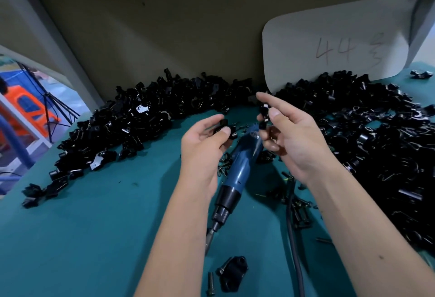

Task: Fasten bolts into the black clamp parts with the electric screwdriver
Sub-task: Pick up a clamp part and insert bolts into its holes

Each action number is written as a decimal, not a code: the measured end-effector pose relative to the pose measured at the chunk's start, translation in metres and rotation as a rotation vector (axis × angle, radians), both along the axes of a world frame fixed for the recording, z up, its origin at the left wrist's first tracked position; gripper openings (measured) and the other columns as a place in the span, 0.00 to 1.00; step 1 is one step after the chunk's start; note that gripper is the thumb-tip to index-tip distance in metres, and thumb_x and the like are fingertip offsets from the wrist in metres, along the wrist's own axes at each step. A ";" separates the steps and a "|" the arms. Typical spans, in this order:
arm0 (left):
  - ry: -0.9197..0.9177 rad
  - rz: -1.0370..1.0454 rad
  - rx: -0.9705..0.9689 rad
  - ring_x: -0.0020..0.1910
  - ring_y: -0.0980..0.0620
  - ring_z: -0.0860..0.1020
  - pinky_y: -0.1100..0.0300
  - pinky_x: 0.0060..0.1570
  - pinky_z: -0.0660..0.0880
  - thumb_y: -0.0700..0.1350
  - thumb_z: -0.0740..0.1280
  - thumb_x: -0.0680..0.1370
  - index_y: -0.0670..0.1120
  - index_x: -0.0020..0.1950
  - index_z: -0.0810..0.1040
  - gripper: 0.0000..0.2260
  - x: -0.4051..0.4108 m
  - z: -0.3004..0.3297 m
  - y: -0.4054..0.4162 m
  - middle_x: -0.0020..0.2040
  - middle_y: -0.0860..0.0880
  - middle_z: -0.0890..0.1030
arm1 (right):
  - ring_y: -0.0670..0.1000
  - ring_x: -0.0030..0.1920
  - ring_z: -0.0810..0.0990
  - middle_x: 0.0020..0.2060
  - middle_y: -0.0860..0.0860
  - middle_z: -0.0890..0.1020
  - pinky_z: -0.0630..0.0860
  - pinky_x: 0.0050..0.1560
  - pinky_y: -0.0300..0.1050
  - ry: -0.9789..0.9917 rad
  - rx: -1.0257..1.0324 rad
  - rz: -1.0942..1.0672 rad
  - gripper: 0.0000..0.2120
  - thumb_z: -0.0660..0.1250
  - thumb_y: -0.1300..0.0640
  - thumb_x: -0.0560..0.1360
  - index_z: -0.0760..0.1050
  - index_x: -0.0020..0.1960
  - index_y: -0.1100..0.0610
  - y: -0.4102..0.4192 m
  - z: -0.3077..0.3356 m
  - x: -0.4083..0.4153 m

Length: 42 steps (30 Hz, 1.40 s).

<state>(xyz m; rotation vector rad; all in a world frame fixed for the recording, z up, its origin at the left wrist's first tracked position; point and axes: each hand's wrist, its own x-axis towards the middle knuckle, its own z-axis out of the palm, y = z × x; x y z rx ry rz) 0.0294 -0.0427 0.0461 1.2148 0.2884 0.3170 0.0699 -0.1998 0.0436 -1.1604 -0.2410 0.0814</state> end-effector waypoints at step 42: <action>-0.239 -0.151 0.119 0.39 0.49 0.82 0.59 0.44 0.80 0.39 0.74 0.78 0.47 0.57 0.85 0.09 0.001 -0.021 -0.001 0.48 0.45 0.85 | 0.48 0.44 0.81 0.53 0.52 0.87 0.78 0.43 0.40 -0.224 -0.199 0.019 0.13 0.69 0.63 0.81 0.85 0.60 0.49 -0.002 -0.012 -0.005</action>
